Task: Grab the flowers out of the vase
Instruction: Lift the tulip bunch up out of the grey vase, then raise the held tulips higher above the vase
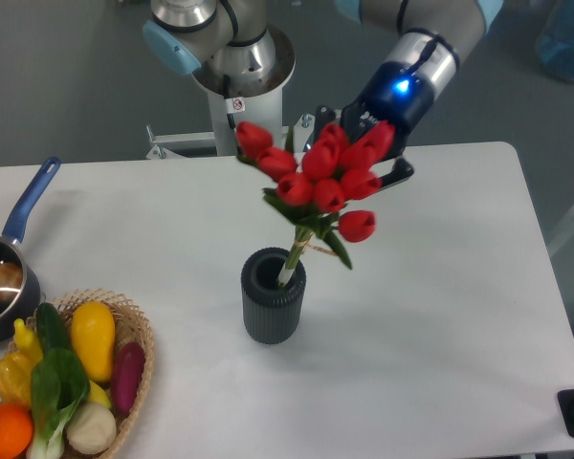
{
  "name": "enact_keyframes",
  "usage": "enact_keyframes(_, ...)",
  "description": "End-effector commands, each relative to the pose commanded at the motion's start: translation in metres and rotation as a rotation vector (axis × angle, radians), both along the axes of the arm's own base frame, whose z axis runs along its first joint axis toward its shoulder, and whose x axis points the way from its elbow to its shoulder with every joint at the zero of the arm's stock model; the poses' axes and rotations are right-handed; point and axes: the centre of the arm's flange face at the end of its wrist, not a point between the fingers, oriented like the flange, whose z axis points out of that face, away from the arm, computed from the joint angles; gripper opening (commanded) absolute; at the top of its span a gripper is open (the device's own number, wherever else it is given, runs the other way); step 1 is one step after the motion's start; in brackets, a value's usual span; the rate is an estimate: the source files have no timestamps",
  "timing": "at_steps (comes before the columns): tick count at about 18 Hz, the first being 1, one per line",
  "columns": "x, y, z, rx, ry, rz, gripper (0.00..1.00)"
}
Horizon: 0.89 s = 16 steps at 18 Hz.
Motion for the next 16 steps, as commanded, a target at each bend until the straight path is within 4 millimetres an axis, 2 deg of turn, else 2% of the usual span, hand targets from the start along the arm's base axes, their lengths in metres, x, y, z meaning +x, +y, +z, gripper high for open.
enact_keyframes(8, 0.004, -0.005, 0.015, 0.004, -0.034, 0.021, 0.28)
enact_keyframes(10, -0.002, -0.01, 0.019, 0.005, -0.026, 0.034, 0.28)
enact_keyframes(16, -0.008, -0.008, 0.025, 0.008, 0.002, 0.031, 0.28)
